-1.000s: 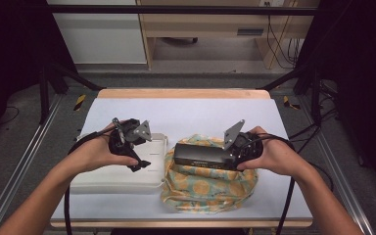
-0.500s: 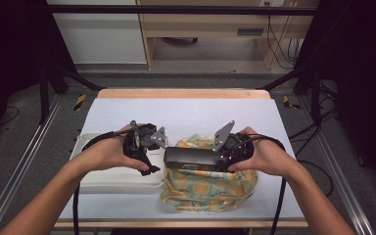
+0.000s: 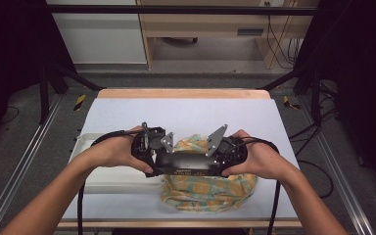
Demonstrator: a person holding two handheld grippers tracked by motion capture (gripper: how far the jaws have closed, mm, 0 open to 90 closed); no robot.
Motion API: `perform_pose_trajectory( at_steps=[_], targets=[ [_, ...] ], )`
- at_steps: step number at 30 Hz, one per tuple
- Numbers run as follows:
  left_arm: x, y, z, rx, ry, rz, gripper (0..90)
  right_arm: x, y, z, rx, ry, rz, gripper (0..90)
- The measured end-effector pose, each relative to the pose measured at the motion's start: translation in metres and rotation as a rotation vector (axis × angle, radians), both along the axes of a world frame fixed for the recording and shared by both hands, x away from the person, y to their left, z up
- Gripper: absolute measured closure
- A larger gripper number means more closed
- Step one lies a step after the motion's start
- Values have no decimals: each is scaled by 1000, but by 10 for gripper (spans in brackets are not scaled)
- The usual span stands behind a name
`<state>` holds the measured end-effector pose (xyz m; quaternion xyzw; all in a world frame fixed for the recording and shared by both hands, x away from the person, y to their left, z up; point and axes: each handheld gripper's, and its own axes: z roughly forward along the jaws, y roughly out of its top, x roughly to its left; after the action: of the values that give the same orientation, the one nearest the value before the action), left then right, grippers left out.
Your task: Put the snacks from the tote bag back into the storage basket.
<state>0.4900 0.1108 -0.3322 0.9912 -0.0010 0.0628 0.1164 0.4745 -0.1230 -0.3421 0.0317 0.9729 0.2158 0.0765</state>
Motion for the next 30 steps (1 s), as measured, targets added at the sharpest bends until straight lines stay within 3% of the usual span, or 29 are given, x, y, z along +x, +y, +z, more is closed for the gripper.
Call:
perform_pose_trajectory(
  at_steps=[6,23,30],
  targets=[
    [0,-9,-7,45,17,-55,233,-4,4,1,3,16,6,435],
    [-3,-15,-14,97,53,-91,389,-4,14,1,8,26,26,436],
    [-2,-15,-15,107,51,-77,425,-3,15,1,1,28,26,435]
  ],
)
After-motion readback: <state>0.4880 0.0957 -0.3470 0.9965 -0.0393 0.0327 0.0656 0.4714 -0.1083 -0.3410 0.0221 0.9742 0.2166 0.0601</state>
